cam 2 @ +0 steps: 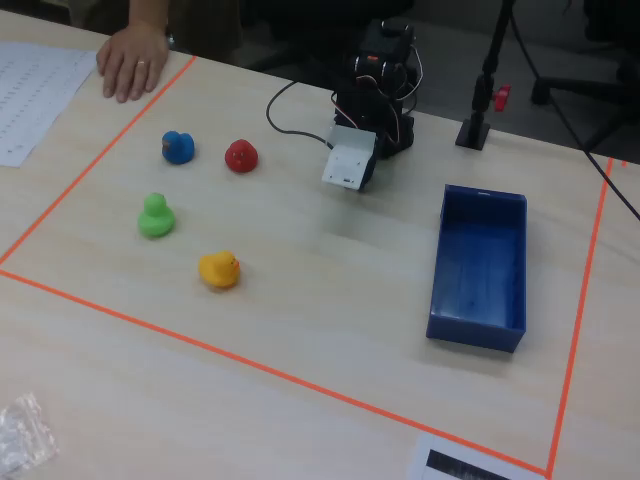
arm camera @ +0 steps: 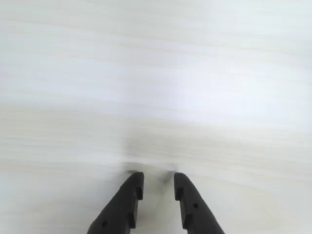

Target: Grasp blue duck and put it into box.

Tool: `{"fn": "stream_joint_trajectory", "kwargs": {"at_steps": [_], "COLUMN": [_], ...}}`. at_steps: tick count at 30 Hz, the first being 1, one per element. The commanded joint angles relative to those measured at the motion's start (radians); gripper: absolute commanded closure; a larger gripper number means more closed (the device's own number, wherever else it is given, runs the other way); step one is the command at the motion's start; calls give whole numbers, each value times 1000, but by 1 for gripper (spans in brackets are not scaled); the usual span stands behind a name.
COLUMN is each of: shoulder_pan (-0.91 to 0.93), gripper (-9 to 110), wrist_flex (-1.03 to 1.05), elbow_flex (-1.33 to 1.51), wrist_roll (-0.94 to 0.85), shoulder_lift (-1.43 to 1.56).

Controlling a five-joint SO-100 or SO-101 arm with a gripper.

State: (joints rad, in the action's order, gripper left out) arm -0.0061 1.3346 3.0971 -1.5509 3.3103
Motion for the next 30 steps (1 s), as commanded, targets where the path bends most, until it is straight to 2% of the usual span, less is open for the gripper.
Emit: {"fn": "stream_joint_trajectory", "kwargs": {"at_steps": [1,16,24,26,27,28,30], "shoulder_pan": [26,34,31,31,31,31,51], "gripper": [96,95,85,86,90,99,101], "wrist_flex": [18,15,11,18,18,17,17], "elbow_flex": [2,3,3,3,3,3,3], "wrist_roll": [-6,2,-23,-23,-21,-20,-18], "shoulder_lift": [2,2,2,2,2,2,2]}}
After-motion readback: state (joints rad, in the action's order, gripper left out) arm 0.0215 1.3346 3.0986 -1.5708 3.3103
